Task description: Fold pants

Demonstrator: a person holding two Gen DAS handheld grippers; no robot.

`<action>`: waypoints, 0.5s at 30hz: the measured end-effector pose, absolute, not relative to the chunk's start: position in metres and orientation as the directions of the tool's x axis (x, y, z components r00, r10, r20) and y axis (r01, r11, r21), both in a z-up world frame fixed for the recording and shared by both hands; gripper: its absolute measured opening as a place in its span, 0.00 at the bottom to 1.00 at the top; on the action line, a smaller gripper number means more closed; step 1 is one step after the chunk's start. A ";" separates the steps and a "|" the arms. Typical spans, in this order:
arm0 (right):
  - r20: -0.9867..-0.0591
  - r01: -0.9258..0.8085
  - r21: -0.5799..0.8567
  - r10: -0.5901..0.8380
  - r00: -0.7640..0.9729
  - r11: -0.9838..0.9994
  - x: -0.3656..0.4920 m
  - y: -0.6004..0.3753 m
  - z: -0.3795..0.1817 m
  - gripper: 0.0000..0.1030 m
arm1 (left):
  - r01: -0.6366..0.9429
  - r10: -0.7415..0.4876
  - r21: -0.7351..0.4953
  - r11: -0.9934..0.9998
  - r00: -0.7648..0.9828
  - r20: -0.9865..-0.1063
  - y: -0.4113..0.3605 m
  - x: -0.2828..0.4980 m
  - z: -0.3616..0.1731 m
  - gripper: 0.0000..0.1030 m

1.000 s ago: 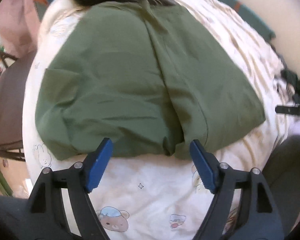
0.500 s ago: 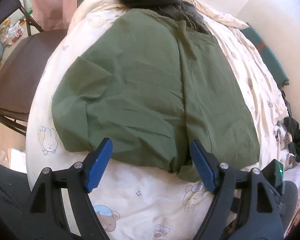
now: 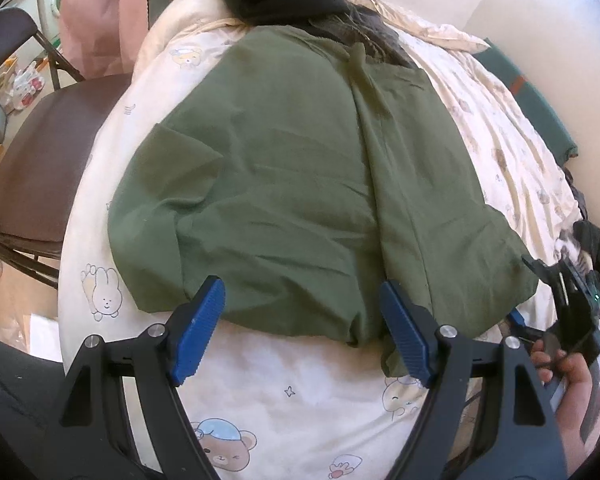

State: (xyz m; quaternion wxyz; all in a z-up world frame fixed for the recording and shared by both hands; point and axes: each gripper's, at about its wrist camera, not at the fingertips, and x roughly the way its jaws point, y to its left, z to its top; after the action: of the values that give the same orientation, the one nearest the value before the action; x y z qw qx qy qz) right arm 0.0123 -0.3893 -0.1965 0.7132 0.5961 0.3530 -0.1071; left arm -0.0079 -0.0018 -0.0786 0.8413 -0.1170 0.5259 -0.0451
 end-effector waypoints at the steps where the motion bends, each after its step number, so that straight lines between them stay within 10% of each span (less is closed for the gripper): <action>1: -0.637 0.578 0.770 0.268 0.723 0.269 0.008 -0.394 -0.198 0.71 | -0.045 -0.195 -0.239 0.970 0.442 -0.876 -0.004 -0.007 -0.080 0.75; 4: -0.621 0.551 0.782 0.282 0.731 0.293 0.013 -0.395 -0.198 0.51 | -0.036 -0.189 -0.226 0.973 0.430 -0.883 -0.011 -0.002 -0.083 0.75; 5: -0.622 0.541 0.778 0.278 0.732 0.319 0.012 -0.396 -0.195 0.15 | -0.027 -0.192 -0.224 0.974 0.423 -0.885 -0.013 0.001 -0.083 0.75; 15: -0.575 0.225 0.638 0.260 0.776 0.737 0.021 -0.347 -0.082 0.08 | 0.111 -0.128 -0.092 0.990 0.384 -0.914 -0.068 0.128 -0.042 0.75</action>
State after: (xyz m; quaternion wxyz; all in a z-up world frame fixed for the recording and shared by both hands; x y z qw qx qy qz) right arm 0.0215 -0.3470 -0.0819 0.8698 0.3627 0.3345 0.0102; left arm 0.1279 -0.0681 -0.0418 0.8320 -0.0079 0.5501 -0.0719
